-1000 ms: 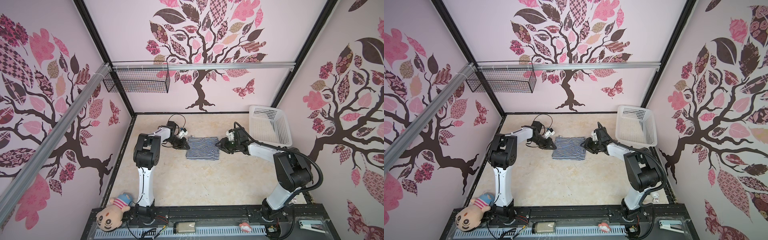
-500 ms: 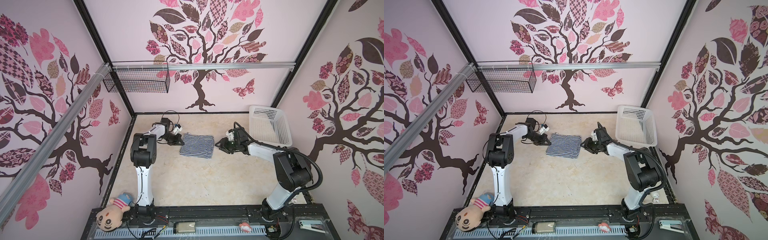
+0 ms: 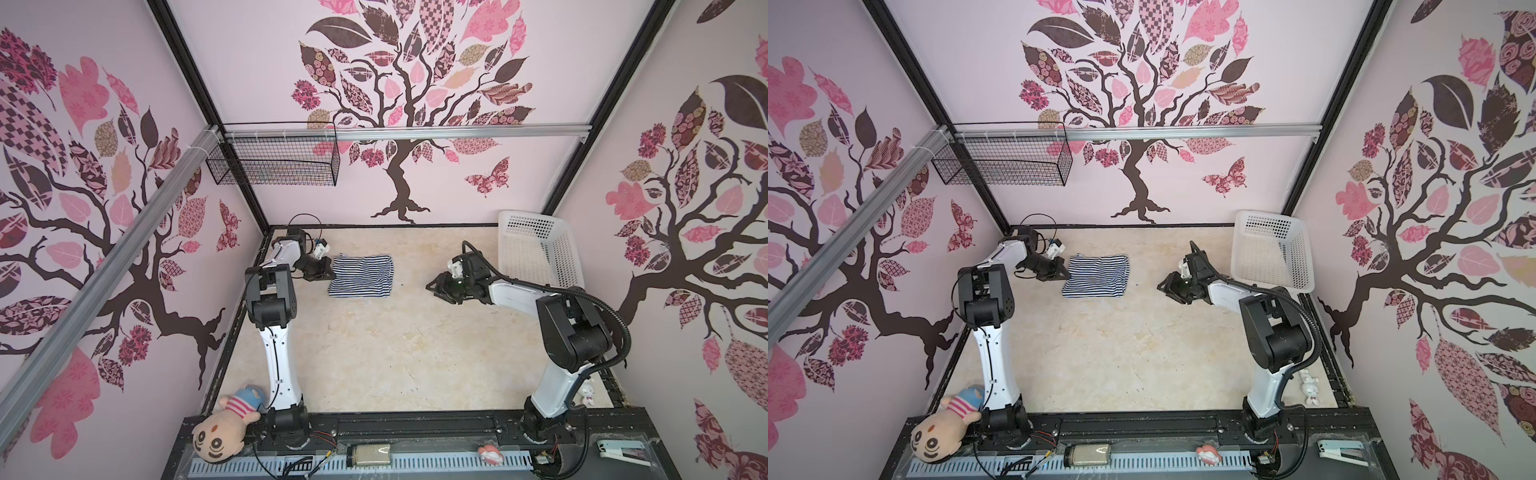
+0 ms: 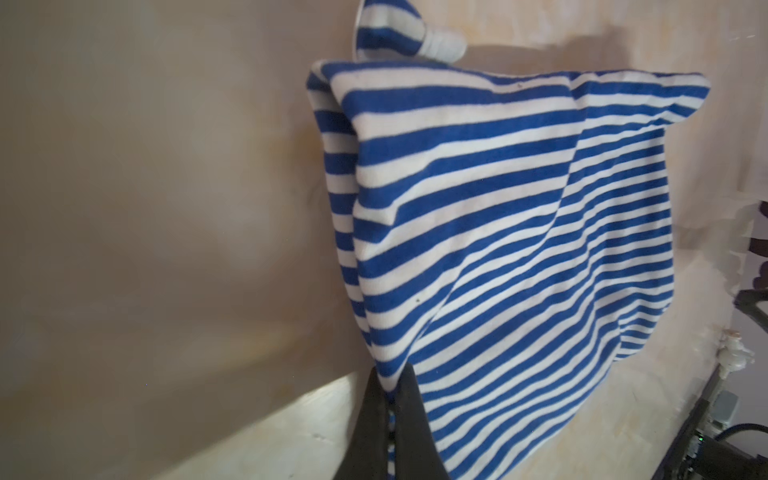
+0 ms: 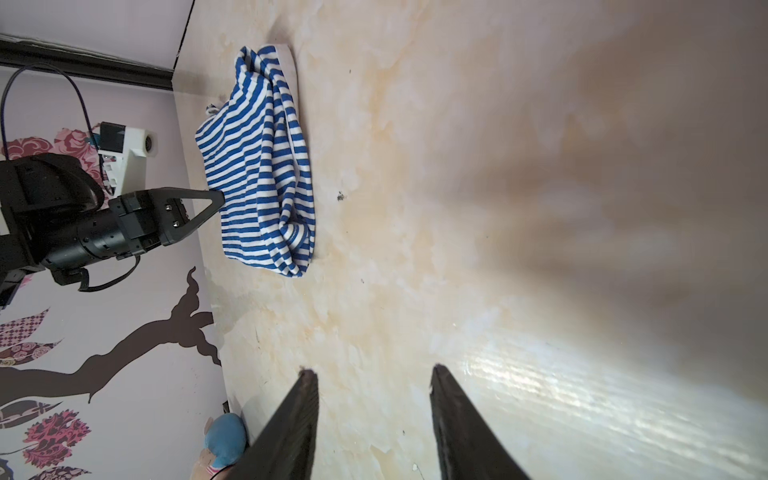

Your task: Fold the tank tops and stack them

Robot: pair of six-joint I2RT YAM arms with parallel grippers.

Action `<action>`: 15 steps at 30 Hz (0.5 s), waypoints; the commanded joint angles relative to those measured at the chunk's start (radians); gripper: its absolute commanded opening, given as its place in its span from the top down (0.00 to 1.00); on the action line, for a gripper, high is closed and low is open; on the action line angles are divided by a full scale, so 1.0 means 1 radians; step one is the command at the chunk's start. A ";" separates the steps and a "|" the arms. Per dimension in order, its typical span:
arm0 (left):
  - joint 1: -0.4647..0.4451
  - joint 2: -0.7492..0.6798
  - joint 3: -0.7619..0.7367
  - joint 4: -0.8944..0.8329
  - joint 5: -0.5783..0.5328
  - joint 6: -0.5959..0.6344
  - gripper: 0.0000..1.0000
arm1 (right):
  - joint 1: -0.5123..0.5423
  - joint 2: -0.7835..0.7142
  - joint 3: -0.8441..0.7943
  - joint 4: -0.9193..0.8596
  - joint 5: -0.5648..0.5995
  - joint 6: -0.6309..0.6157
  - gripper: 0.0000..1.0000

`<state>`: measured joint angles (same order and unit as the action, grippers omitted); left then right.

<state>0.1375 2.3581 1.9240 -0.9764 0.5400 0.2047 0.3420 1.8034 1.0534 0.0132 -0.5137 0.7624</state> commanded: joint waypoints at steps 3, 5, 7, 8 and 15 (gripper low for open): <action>0.014 0.035 0.105 -0.123 -0.114 0.098 0.97 | 0.004 0.017 0.036 -0.017 -0.012 -0.006 0.53; 0.021 0.045 0.129 -0.165 -0.135 0.129 0.97 | 0.003 0.013 0.035 -0.020 -0.012 -0.008 0.53; 0.032 0.049 0.134 -0.177 -0.164 0.145 0.95 | 0.004 0.010 0.036 -0.021 -0.012 -0.011 0.53; 0.040 0.050 0.135 -0.182 -0.181 0.145 0.94 | 0.004 0.006 0.037 -0.023 -0.012 -0.011 0.53; 0.101 0.094 0.202 -0.204 -0.230 0.130 0.93 | 0.004 -0.007 0.037 -0.030 -0.016 -0.014 0.53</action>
<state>0.2081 2.4111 2.0842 -1.1549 0.3538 0.3256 0.3420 1.8038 1.0595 0.0090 -0.5205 0.7597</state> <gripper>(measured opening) 0.068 0.473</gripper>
